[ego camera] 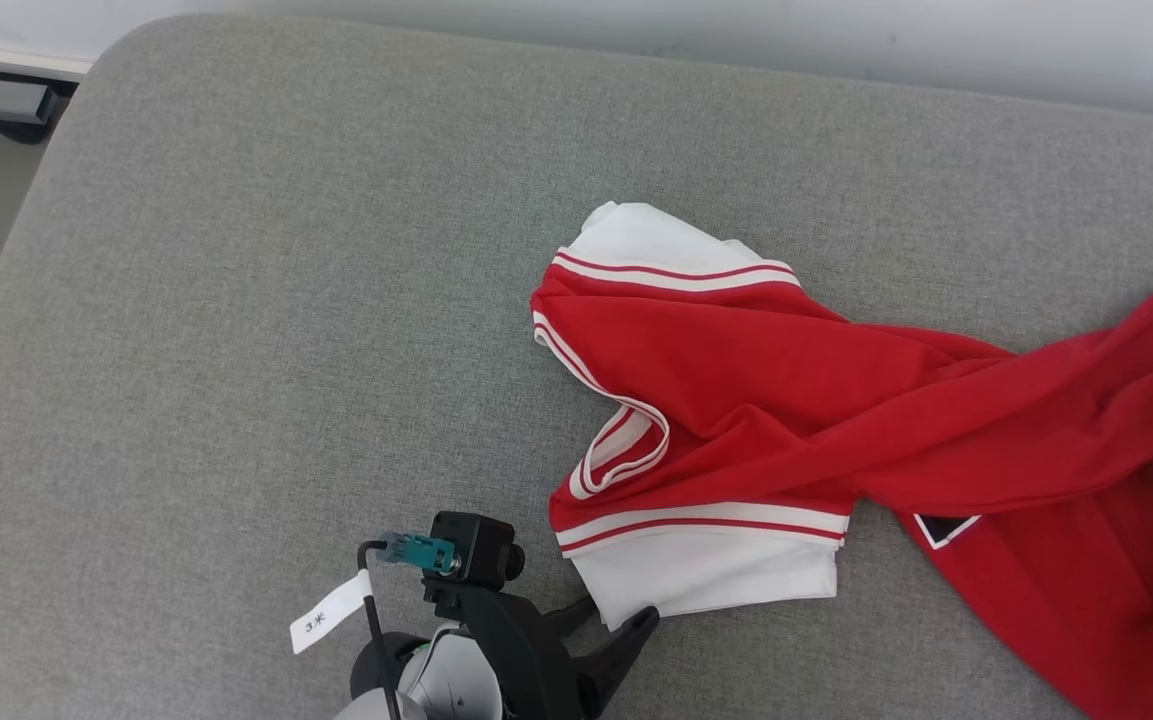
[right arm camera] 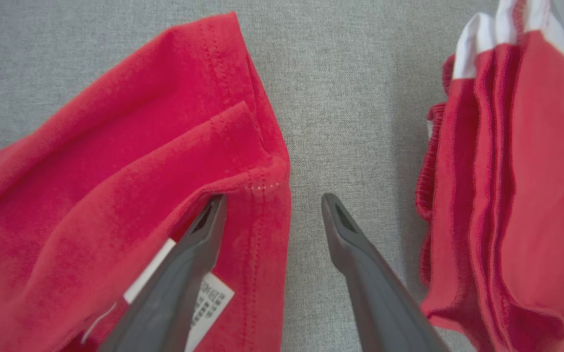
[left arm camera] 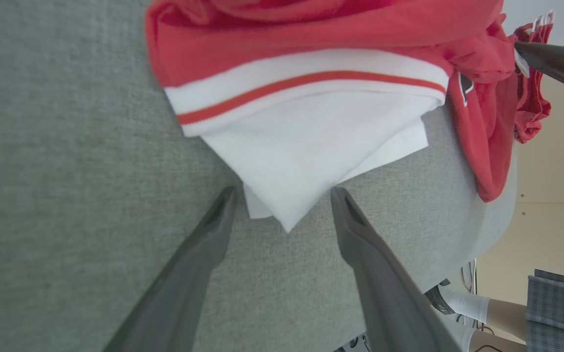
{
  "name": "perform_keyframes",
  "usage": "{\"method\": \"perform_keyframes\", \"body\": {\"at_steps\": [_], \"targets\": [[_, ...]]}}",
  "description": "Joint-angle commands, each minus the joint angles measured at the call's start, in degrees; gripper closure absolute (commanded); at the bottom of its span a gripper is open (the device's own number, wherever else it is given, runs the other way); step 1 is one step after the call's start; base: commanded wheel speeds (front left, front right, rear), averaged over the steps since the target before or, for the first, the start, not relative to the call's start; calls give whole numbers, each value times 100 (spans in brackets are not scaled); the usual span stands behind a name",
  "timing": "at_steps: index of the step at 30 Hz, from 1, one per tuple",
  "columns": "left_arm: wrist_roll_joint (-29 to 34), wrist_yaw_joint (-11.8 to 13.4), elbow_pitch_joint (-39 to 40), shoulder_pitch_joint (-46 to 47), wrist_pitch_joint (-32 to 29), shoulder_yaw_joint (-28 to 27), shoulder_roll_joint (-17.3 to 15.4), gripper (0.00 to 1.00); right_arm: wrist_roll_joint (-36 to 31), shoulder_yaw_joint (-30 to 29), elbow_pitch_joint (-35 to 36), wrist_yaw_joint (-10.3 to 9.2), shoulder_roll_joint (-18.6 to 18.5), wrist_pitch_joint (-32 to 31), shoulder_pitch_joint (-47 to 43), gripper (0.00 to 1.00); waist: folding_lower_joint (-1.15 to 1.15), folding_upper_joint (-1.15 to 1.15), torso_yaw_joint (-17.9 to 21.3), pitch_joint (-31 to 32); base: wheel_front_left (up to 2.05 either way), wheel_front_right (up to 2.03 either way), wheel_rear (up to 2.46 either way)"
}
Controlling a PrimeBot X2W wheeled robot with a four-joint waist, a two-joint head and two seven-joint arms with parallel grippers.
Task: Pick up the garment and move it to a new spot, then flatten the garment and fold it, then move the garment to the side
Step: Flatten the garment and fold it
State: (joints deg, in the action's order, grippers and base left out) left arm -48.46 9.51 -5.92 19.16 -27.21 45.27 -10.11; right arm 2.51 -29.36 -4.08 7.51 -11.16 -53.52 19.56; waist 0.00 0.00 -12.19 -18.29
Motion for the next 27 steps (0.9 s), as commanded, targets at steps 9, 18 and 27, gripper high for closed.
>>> {"method": "perform_keyframes", "body": {"at_steps": [9,18,27], "targets": [[-24,82,-115,49,-51,-4,-108,9,-12,-47,-144,-5,-36,240,98,4,0,0,-64,-113,0,0,0],[-88,121,104,19,-180,41,-101,59,75,85,-102,-5,-96,251,79,51,0,0,-144,-137,0,0,0],[-156,27,207,10,-91,11,-77,100,137,201,-51,-5,-172,314,4,100,0,0,-117,-107,0,0,0]]}}
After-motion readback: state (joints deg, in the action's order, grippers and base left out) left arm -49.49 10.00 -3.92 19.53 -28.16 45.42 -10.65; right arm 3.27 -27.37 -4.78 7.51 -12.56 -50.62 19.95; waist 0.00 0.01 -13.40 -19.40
